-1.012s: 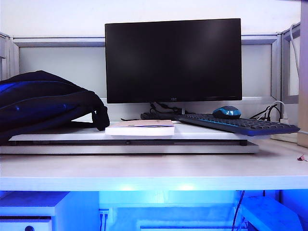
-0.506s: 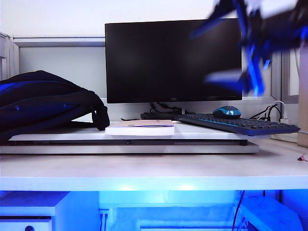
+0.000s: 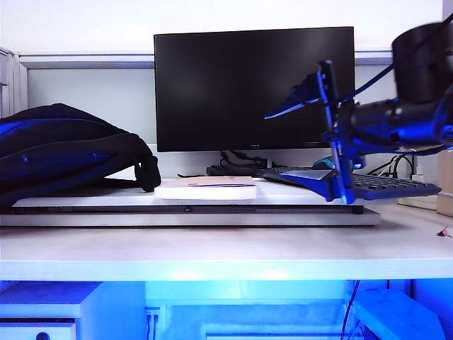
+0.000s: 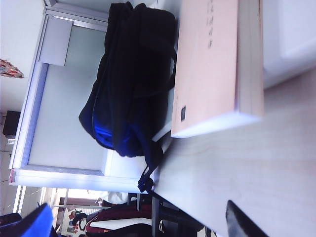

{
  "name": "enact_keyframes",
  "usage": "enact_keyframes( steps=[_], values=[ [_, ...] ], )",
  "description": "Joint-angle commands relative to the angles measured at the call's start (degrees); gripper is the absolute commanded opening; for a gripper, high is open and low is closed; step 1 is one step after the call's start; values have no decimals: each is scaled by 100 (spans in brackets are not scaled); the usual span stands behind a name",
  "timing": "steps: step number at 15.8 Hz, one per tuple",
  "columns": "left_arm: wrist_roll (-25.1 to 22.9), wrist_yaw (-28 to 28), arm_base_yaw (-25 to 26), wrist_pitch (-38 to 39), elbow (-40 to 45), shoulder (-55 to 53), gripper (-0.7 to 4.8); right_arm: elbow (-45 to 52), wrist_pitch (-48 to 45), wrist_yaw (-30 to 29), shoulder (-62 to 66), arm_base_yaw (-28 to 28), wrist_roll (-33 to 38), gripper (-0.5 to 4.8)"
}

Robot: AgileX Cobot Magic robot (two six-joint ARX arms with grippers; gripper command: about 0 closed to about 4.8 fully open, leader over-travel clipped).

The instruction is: Pick up the book on the desk and put it into the open backpack.

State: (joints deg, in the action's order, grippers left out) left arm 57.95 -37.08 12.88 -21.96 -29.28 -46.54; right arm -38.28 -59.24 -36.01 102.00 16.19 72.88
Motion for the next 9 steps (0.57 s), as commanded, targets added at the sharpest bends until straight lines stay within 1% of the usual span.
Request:
enact_keyframes(
  steps=[1,2,4,9],
  values=[
    [-9,-24,-63,-79,-24,-83,479,-479,37,-24,291,4,20,479],
    [-9,-33,-166,-146,-24,-289,479,-1054,527,-184,721,7,15,479],
    [-11,-44,-164,-149,-26,-356,479,-1134,780,-96,922,9,-120,479],
    [-72,-39,-164,-142,-26,-402,479,-1235,800,-57,1379,20,-114,479]
  ],
)
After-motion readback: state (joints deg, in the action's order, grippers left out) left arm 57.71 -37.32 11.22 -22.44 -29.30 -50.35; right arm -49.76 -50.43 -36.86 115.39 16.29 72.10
